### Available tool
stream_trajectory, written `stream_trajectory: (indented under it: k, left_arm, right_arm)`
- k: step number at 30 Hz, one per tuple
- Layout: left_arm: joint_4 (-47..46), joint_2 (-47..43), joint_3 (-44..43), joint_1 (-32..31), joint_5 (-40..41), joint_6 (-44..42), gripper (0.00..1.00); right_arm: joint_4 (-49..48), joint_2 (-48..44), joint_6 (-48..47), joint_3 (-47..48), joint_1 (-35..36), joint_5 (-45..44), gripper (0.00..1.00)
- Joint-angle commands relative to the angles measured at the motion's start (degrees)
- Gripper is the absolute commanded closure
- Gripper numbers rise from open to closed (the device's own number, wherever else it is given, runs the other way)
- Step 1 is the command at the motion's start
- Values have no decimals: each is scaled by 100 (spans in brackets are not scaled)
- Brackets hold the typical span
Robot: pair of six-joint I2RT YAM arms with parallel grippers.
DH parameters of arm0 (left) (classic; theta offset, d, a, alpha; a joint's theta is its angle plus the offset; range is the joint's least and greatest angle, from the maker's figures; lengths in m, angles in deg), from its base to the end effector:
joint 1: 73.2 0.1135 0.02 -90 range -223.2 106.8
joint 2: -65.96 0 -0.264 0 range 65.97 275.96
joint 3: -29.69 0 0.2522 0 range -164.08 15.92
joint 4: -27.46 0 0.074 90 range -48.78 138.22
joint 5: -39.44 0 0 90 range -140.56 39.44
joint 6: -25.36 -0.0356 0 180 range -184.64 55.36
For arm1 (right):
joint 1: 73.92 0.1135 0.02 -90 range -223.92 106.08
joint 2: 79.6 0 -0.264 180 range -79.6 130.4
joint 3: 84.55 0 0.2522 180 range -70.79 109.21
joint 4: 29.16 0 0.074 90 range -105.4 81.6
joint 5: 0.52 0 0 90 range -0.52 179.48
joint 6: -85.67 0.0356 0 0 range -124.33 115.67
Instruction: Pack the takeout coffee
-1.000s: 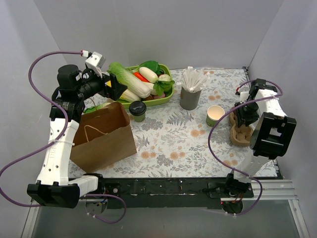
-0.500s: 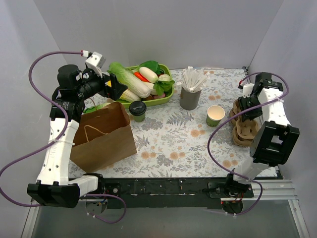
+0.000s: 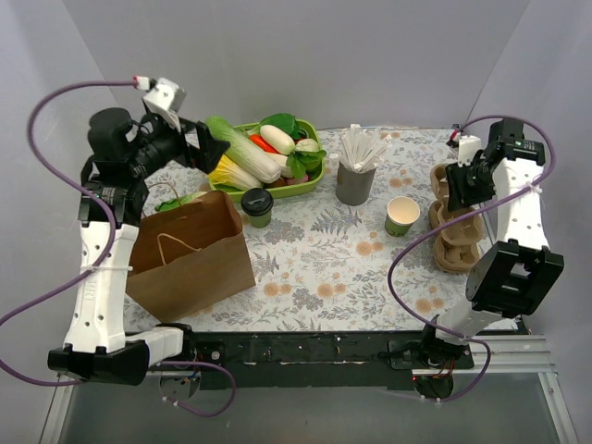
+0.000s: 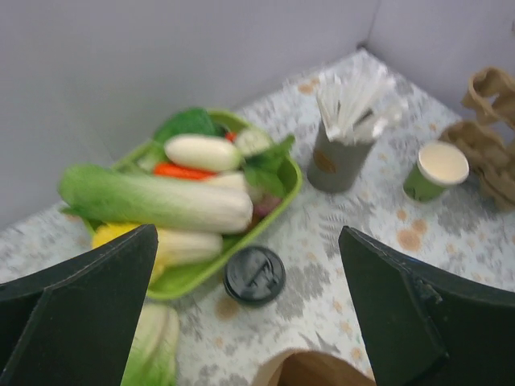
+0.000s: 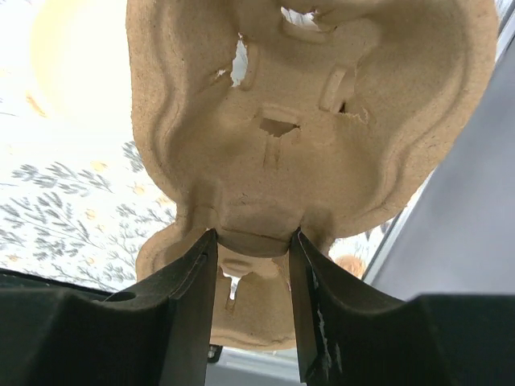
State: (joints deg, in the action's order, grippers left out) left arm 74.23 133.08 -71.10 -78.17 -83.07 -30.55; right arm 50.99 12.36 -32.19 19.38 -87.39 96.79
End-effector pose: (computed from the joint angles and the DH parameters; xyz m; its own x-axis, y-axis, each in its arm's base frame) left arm 0.2260 -0.0389 0.4730 -0.5202 -0.4292 -0.7383 0.3658 0.6692 -0.6468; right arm 0.3087 -0.0693 0.3282 -0.8847 -0.2647 -0.3838 -0.2583 0.9636 -0.0693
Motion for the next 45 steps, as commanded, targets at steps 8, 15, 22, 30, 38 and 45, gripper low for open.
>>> stream_trajectory:
  k: [8,15,22,30,38,45]
  left_arm:
    - [1822,198,-2777,31,2967,-3029,2]
    - [3209,-233,-2197,31,3682,-2496,2]
    - [4635,-259,-1881,31,3163,-1739,2]
    - [4635,-768,-1477,31,3822,-2081,2]
    - [4626,-602,-3049,23,4437,-1992,2]
    - [4644,-1613,-1460,23,4921,-2582,2]
  right_arm:
    - [691,-802,-879,721,38,3257,99]
    - [542,-1390,-1723,476,950,4312,99]
    - [410,-1726,-1995,-87,1382,4867,99]
    - [445,-1550,-1952,-254,1594,5192,99]
    - [278,-1717,-1952,-693,1602,5289,99]
    - [102,-1717,-1750,-896,1638,5500,99]
